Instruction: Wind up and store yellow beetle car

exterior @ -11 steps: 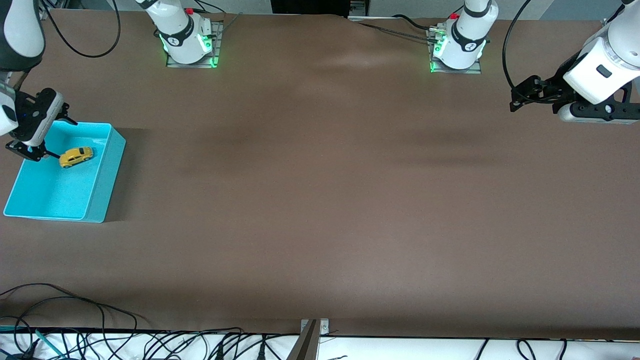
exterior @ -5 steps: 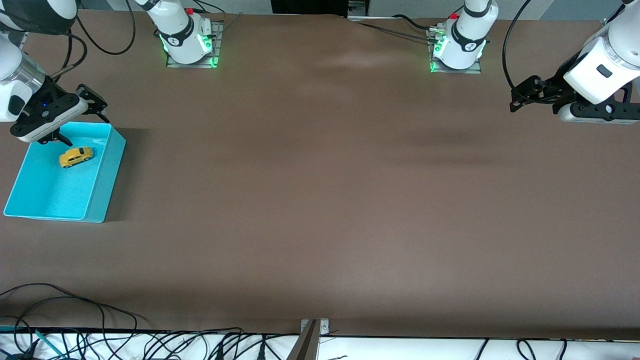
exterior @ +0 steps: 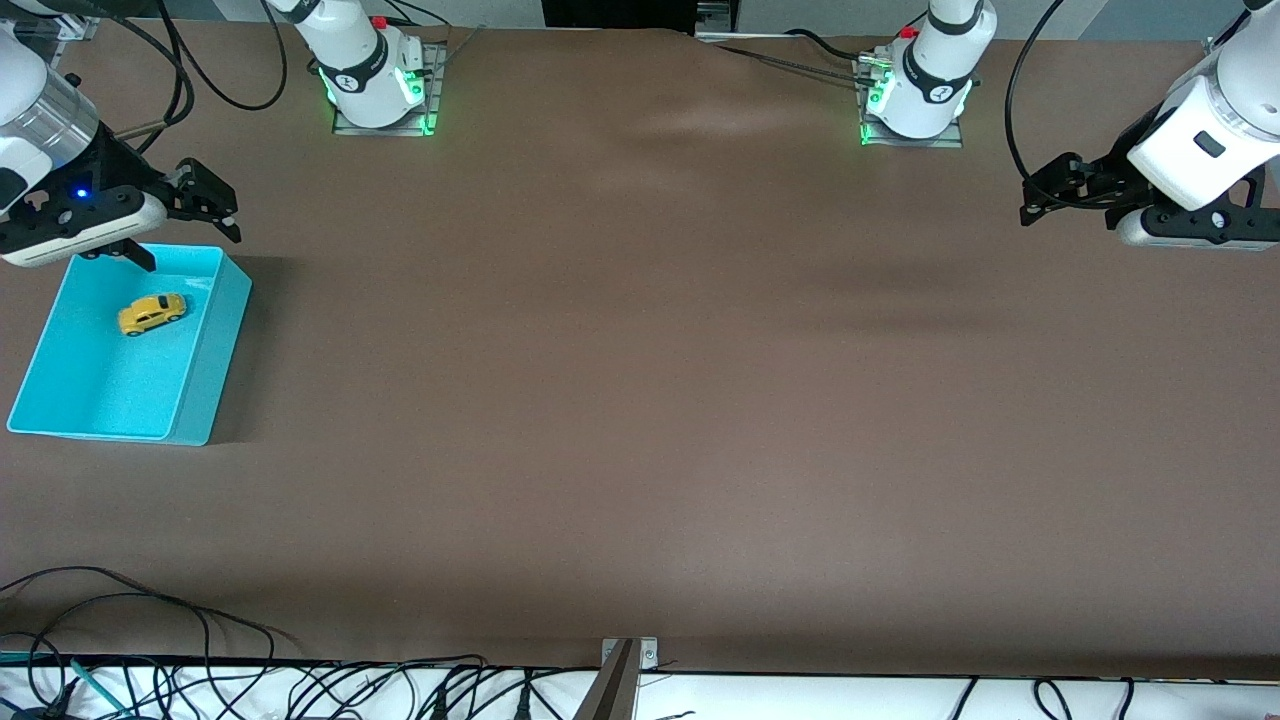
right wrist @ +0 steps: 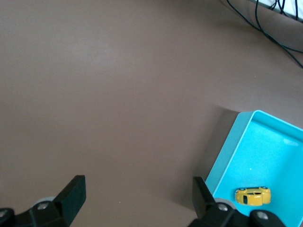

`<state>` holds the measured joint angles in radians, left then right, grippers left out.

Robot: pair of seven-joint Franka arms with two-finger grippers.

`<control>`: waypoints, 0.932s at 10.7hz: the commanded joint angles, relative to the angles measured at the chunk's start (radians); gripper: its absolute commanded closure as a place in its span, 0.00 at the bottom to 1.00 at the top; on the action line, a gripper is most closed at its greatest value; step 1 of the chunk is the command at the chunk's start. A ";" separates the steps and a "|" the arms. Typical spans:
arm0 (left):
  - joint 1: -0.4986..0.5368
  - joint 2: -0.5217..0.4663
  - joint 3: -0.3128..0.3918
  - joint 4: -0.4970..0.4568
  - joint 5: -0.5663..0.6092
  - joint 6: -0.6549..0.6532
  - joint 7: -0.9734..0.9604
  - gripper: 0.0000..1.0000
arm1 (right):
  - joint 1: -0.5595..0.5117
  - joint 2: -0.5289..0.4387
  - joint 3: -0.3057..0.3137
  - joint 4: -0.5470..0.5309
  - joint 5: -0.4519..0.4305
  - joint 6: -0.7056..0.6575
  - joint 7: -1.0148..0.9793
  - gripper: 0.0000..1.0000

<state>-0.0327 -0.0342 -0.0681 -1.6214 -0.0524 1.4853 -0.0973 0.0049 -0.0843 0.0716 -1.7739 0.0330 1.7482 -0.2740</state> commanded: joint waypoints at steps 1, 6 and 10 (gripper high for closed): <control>-0.001 0.014 0.004 0.032 -0.017 -0.013 -0.004 0.00 | 0.033 0.115 -0.036 0.175 0.011 -0.139 0.088 0.00; 0.000 0.014 0.004 0.032 -0.017 -0.013 0.001 0.00 | 0.072 0.106 -0.058 0.192 0.007 -0.200 0.180 0.00; -0.003 0.014 0.004 0.032 -0.017 -0.013 -0.002 0.00 | 0.072 0.097 -0.056 0.195 0.008 -0.237 0.180 0.00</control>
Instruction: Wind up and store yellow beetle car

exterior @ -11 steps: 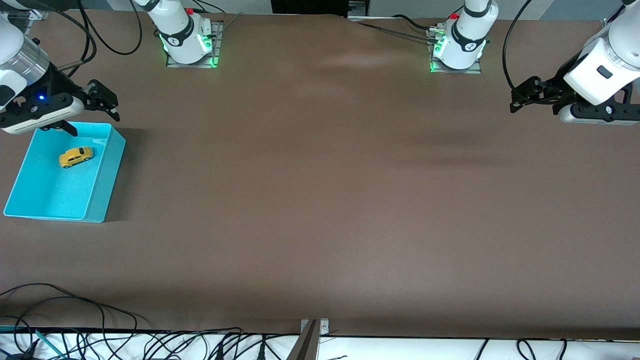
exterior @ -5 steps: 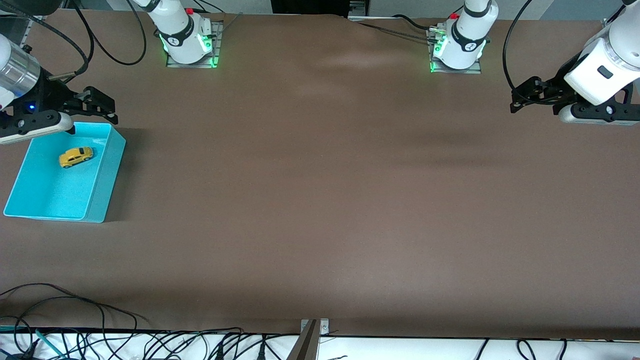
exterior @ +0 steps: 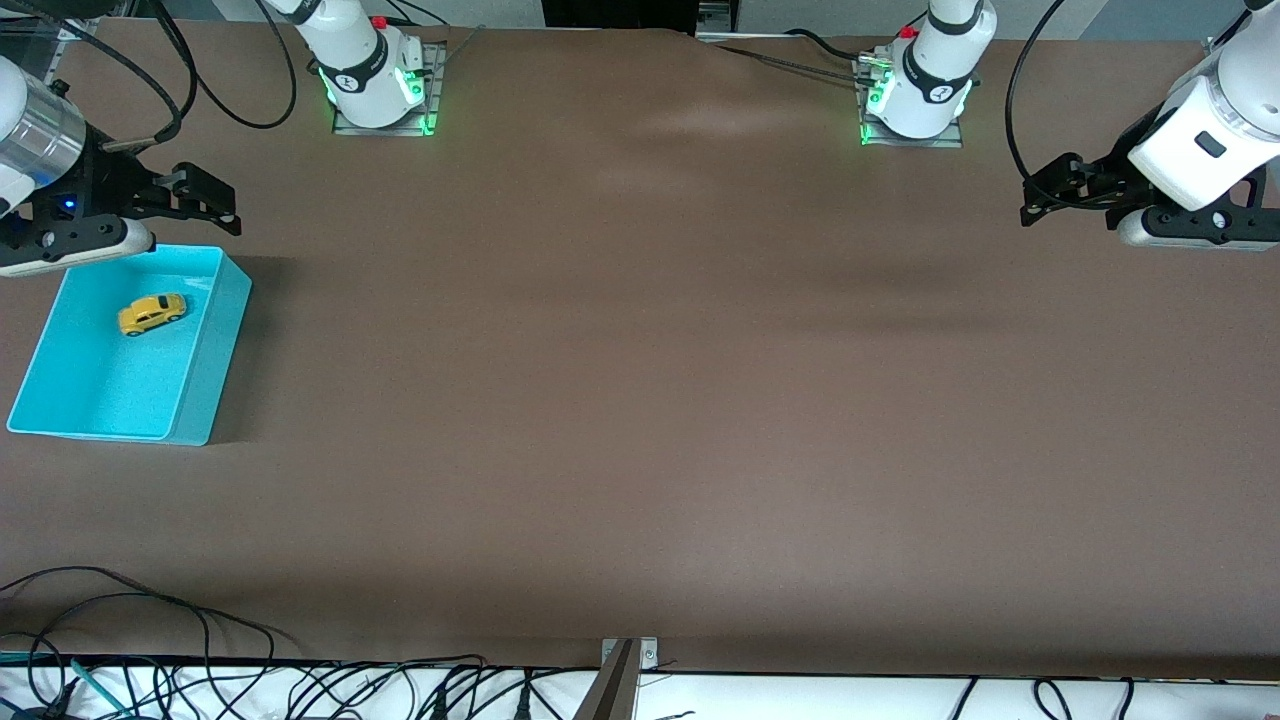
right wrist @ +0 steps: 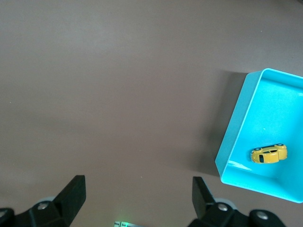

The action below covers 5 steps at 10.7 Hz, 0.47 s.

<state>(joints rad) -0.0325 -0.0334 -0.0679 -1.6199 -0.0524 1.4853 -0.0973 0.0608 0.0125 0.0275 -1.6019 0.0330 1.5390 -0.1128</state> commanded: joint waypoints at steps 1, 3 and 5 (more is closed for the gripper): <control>-0.003 0.013 0.003 0.031 -0.017 -0.013 -0.002 0.00 | 0.016 0.000 -0.009 0.023 0.007 -0.028 0.019 0.00; -0.001 0.013 0.003 0.031 -0.017 -0.013 0.001 0.00 | 0.016 0.000 -0.009 0.023 0.007 -0.030 0.016 0.00; -0.001 0.013 0.003 0.031 -0.017 -0.014 0.002 0.00 | 0.014 0.001 -0.011 0.023 0.005 -0.030 0.013 0.00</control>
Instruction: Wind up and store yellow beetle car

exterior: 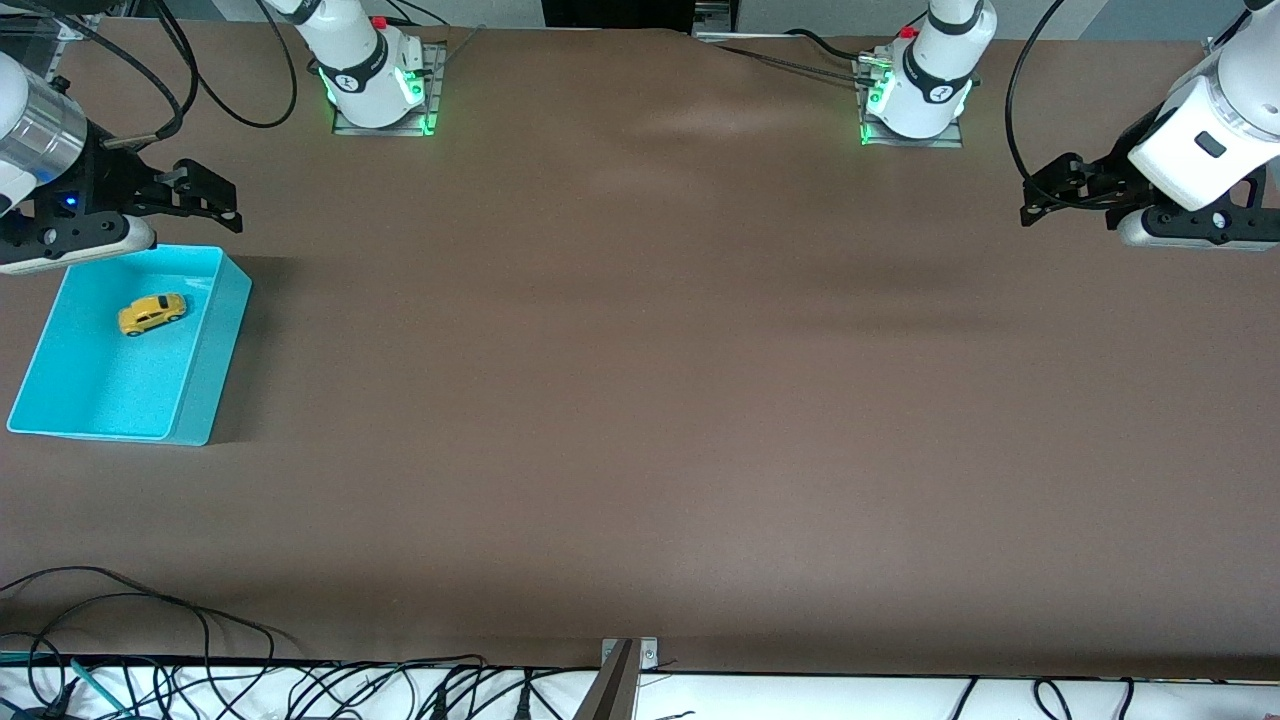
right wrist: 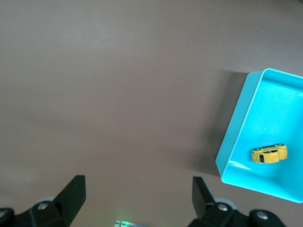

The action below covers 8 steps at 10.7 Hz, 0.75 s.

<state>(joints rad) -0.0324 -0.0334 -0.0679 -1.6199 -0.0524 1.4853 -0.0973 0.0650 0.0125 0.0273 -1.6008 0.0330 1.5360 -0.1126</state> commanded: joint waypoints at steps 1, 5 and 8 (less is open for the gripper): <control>0.000 0.013 0.003 0.031 -0.017 -0.014 0.002 0.00 | 0.010 0.001 -0.013 0.022 0.005 -0.027 0.013 0.00; -0.001 0.013 0.003 0.031 -0.017 -0.014 0.002 0.00 | 0.010 0.000 -0.029 0.022 -0.022 -0.033 0.052 0.00; 0.000 0.013 0.003 0.031 -0.017 -0.013 0.002 0.00 | 0.010 0.001 -0.029 0.022 -0.080 -0.033 0.060 0.00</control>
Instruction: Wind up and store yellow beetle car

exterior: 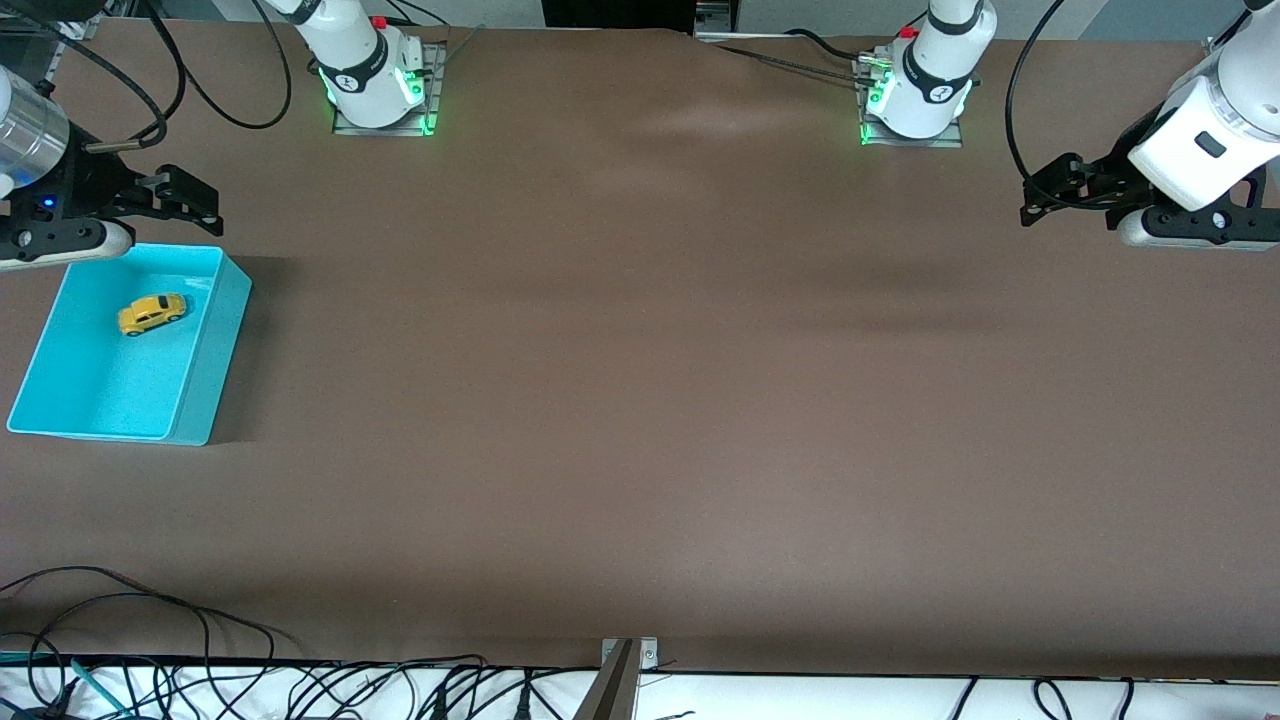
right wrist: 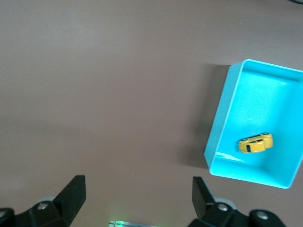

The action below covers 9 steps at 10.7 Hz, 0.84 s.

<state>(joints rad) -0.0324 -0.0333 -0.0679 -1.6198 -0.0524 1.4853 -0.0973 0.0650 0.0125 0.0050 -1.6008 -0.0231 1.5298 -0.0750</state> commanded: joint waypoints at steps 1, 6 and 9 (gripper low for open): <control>0.000 0.013 0.003 0.031 -0.017 -0.013 0.002 0.00 | 0.010 0.004 -0.007 0.022 -0.026 -0.026 0.020 0.00; -0.003 0.015 0.003 0.031 -0.017 -0.013 0.002 0.00 | 0.009 0.006 -0.005 0.024 -0.020 -0.034 0.021 0.00; -0.001 0.015 0.003 0.032 -0.017 -0.016 -0.009 0.00 | 0.007 0.004 -0.007 0.024 -0.018 -0.036 0.021 0.00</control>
<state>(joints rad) -0.0329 -0.0329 -0.0684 -1.6198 -0.0524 1.4853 -0.0973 0.0650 0.0131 0.0039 -1.6008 -0.0327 1.5190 -0.0728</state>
